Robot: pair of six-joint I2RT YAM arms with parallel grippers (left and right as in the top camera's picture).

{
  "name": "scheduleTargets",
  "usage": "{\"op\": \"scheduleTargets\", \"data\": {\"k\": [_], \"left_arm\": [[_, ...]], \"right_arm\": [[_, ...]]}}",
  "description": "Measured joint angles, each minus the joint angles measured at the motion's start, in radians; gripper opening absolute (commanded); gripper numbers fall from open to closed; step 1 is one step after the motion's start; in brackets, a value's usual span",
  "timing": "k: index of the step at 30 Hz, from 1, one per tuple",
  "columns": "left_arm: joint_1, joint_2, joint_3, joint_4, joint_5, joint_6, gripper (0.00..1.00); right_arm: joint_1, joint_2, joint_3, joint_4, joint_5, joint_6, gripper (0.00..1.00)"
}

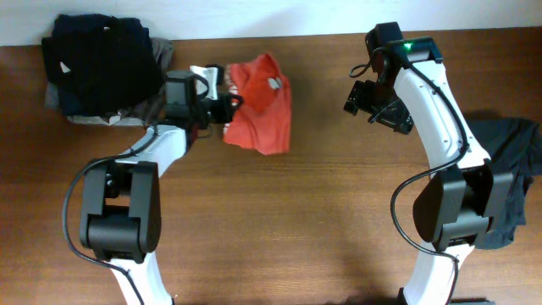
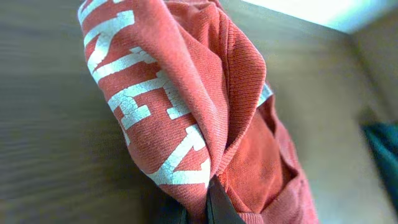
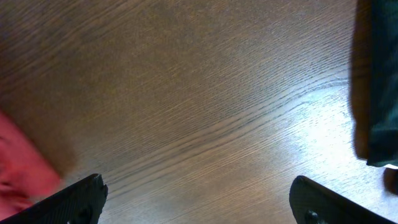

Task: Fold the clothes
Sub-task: 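Carry the folded shirt with the left gripper onto the clothes stack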

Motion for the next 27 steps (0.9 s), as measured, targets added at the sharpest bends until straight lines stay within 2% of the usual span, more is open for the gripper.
{"op": "scheduleTargets", "data": {"k": [8, 27], "left_arm": [[0.095, 0.000, 0.023, 0.012, -0.202, 0.081, 0.00], [0.193, 0.000, 0.284, 0.046, -0.403, 0.350, 0.01]], "right_arm": [[0.000, 0.000, 0.000, 0.000, 0.000, 0.001, 0.98], [0.000, 0.000, 0.000, 0.000, 0.000, 0.000, 0.98]]}}
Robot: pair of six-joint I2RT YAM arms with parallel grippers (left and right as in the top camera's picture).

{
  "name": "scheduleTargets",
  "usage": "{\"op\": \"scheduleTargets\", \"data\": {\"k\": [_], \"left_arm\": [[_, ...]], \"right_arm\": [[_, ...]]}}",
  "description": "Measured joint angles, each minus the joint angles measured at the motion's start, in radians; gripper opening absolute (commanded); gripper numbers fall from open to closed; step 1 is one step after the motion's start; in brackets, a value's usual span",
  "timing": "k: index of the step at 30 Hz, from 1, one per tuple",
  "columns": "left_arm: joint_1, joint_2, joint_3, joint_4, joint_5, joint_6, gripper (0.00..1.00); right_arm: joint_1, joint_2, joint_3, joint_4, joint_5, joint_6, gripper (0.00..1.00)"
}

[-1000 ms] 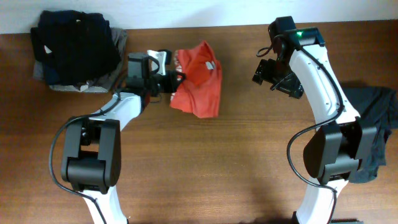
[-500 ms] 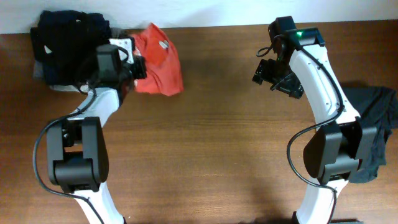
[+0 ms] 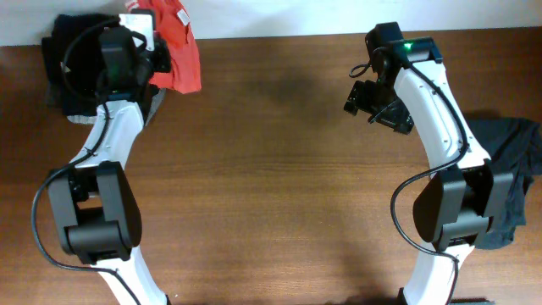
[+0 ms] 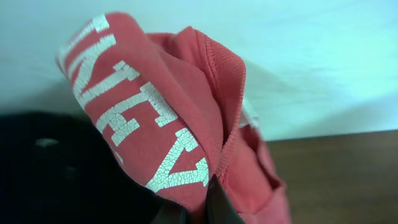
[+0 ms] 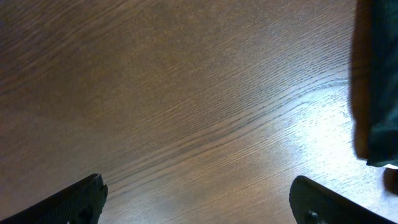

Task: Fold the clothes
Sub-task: 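Carry the folded shirt with the left gripper onto the clothes stack, then open the left gripper to release the red shirt on the stack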

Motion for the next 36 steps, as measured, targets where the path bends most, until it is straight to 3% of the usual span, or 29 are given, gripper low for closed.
{"op": "scheduleTargets", "data": {"k": [16, 17, 18, 20, 21, 36], "left_arm": [[0.206, 0.000, 0.006, 0.056, -0.016, 0.075, 0.06], [0.216, 0.000, 0.006, 0.055, -0.016, 0.074, 0.12], [0.224, 0.000, 0.006, 0.055, -0.016, 0.075, 0.28], [0.236, 0.005, 0.008, 0.057, -0.019, 0.085, 0.70], [0.240, 0.010, 0.010, 0.059, -0.022, 0.085, 0.99], [0.253, 0.079, 0.019, 0.070, -0.129, 0.069, 0.99]], "right_arm": [[0.000, 0.000, 0.000, 0.000, 0.000, 0.001, 0.99], [0.000, 0.000, 0.000, 0.000, 0.000, 0.000, 0.99], [0.000, 0.000, 0.000, 0.000, 0.000, 0.001, 0.99], [0.000, 0.000, 0.000, 0.000, 0.000, 0.000, 0.98], [0.000, 0.000, 0.000, 0.000, 0.000, 0.000, 0.99], [0.000, 0.000, 0.000, 0.000, 0.000, 0.000, 0.99]]}}
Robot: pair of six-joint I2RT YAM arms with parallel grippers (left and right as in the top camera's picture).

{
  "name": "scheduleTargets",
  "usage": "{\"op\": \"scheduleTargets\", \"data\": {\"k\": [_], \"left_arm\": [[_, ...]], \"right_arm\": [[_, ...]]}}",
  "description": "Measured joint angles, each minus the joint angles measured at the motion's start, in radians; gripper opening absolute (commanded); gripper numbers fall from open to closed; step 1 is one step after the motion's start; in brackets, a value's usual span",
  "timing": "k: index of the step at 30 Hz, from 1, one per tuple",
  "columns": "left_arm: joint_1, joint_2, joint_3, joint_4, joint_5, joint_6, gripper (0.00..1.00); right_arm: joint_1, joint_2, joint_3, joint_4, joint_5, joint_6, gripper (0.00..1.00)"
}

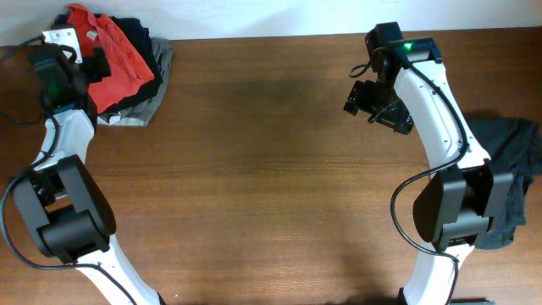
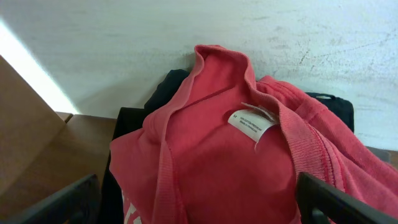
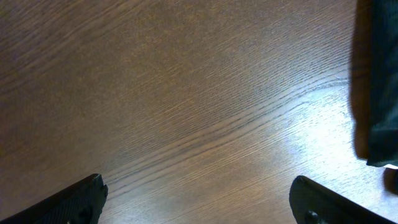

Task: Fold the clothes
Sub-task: 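Open the left gripper to release the red shirt on the stack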

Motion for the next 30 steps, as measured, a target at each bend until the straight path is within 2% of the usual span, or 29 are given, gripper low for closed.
{"op": "scheduleTargets", "data": {"k": [1, 3, 4, 16, 26, 30], "left_arm": [[0.000, 0.000, 0.000, 0.001, 0.000, -0.009, 0.99], [0.000, 0.000, 0.000, 0.008, 0.003, -0.032, 0.90], [0.000, 0.000, 0.000, 0.013, 0.006, -0.045, 0.89], [0.000, 0.003, 0.001, 0.031, 0.074, -0.154, 0.89], [-0.002, 0.151, 0.010, 0.190, 0.135, -0.161, 0.89], [-0.002, 0.177, 0.011, 0.213, 0.145, -0.163, 0.95]], "right_arm": [[0.000, 0.000, 0.000, 0.000, 0.000, 0.000, 0.99], [0.000, 0.000, 0.000, 0.000, 0.000, 0.000, 0.98], [0.000, 0.000, 0.000, 0.000, 0.000, 0.001, 0.98], [0.000, 0.000, 0.000, 0.000, 0.000, 0.000, 0.98], [0.000, 0.000, 0.000, 0.000, 0.000, 0.000, 0.99], [0.000, 0.000, 0.000, 0.000, 0.000, 0.001, 0.99]]}}
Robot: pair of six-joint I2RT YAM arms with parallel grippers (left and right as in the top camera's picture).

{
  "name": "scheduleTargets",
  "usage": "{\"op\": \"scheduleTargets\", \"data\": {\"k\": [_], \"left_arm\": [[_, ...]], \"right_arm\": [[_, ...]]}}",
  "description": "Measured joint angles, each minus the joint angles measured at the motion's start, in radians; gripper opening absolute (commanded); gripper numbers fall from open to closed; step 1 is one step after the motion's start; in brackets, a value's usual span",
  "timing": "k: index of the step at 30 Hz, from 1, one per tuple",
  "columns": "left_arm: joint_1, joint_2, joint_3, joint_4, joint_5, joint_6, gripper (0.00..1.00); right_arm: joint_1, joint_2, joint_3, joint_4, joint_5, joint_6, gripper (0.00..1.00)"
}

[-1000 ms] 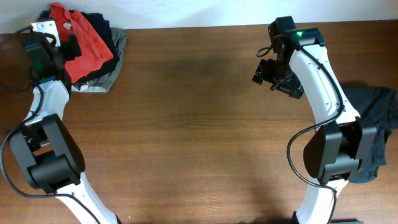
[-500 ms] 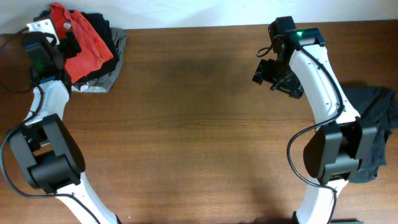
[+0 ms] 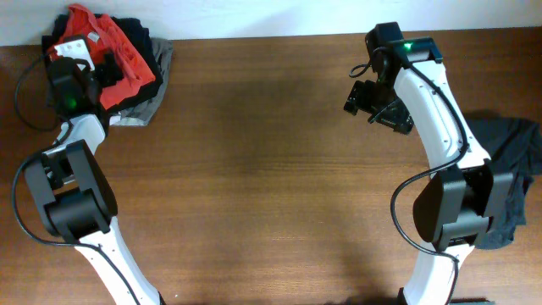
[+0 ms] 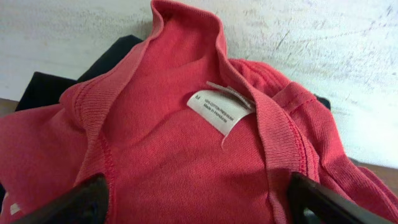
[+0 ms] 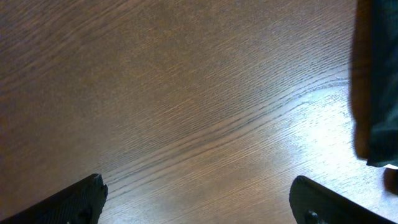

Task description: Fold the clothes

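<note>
The red shirt [image 3: 121, 52] lies crumpled on top of a pile of dark clothes [image 3: 142, 36] at the back left corner; its white neck label [image 4: 214, 111] faces up. My left gripper [image 3: 103, 69] is open right over the shirt [image 4: 186, 155], with red fabric between its fingertips [image 4: 84, 199]. My right gripper [image 3: 379, 108] hangs open over bare wood [image 5: 199, 124] at the back right, holding nothing. A dark crumpled garment [image 3: 506, 174] lies at the table's right edge.
A grey piece [image 3: 135, 112] sticks out under the pile on the brown wooden table [image 3: 271, 186]. The white wall [image 4: 323, 56] rises directly behind the pile. A dark cloth edge [image 5: 376, 81] shows at the right of the right wrist view.
My open left gripper has come closer to the red shirt on the pile; the label now looks larger in its view. The right arm has not moved.
My left gripper was shut on the red shirt on the table beside the pile. Then it held the shirt up at the back left by the wall. Then the shirt lay on the pile with the gripper open, as it is now.
</note>
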Motion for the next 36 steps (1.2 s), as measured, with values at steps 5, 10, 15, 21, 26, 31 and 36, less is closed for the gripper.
{"op": "scheduleTargets", "data": {"k": [5, 10, 15, 21, 26, 31, 36], "left_arm": [[0.000, -0.001, 0.028, -0.011, 0.016, -0.002, 0.99], [0.000, -0.064, 0.033, -0.067, 0.072, -0.002, 0.99], [0.000, -0.257, 0.034, -0.180, 0.151, -0.002, 0.99], [0.000, -0.551, 0.058, -0.508, 0.290, -0.002, 0.99], [-0.002, -0.693, 0.061, -0.787, 0.379, -0.005, 0.99], [-0.003, -0.779, 0.061, -0.949, 0.408, -0.006, 0.99], [-0.003, -0.814, 0.061, -1.072, 0.417, -0.005, 0.99]], "right_arm": [[0.000, 0.000, 0.000, 0.000, 0.000, -0.001, 0.99], [0.000, 0.000, 0.000, 0.000, 0.000, -0.001, 0.99], [0.000, 0.000, 0.000, 0.000, 0.000, -0.001, 0.98], [0.000, 0.000, 0.000, 0.000, 0.000, -0.001, 0.99], [0.000, 0.000, 0.000, 0.001, 0.000, -0.001, 0.98], [0.000, 0.000, 0.000, 0.006, 0.000, -0.001, 0.99], [0.000, 0.000, 0.000, 0.052, -0.017, -0.001, 0.99]]}}
